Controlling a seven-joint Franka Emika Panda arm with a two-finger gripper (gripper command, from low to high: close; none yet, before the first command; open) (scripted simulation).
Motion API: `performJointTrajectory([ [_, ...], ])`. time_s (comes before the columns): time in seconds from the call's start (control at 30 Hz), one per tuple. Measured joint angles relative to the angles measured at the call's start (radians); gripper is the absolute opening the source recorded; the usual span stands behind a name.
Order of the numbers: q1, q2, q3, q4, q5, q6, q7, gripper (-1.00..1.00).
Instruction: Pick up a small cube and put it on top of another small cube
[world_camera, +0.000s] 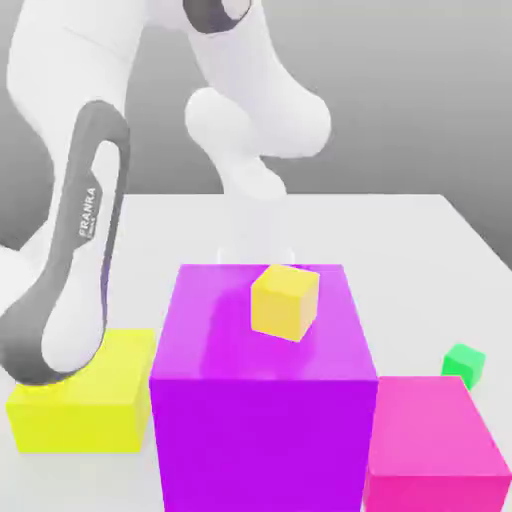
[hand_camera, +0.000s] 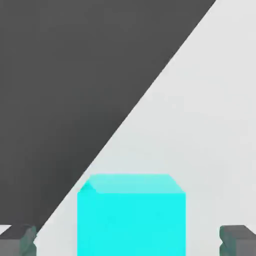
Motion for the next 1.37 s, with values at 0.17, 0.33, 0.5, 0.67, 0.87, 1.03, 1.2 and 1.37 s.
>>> performJointTrajectory([
  [0.17,-0.001,0.006,0.001,0.002,0.004,0.004,-0.002,-1.0],
  [0.33,0.036,-0.15,-0.02,-0.042,-0.035,-0.106,0.007,-1.0],
  [0.5,0.111,-0.334,0.021,-0.113,-0.106,-0.214,-0.027,-1.0],
  [0.67,0.18,-0.517,0.08,-0.184,-0.147,-0.324,-0.085,-1.0],
  [0.87,0.292,-0.735,0.131,-0.269,-0.156,-0.456,-0.18,-1.0],
  [1.03,0.354,-0.916,0.176,-0.34,-0.143,-0.567,-0.275,-1.0],
  [1.2,0.396,-0.99,0.205,-0.438,-0.129,-0.542,-0.337,-1.0],
  [1.37,0.396,-0.967,0.21,-0.485,-0.128,-0.473,-0.339,1.0],
])
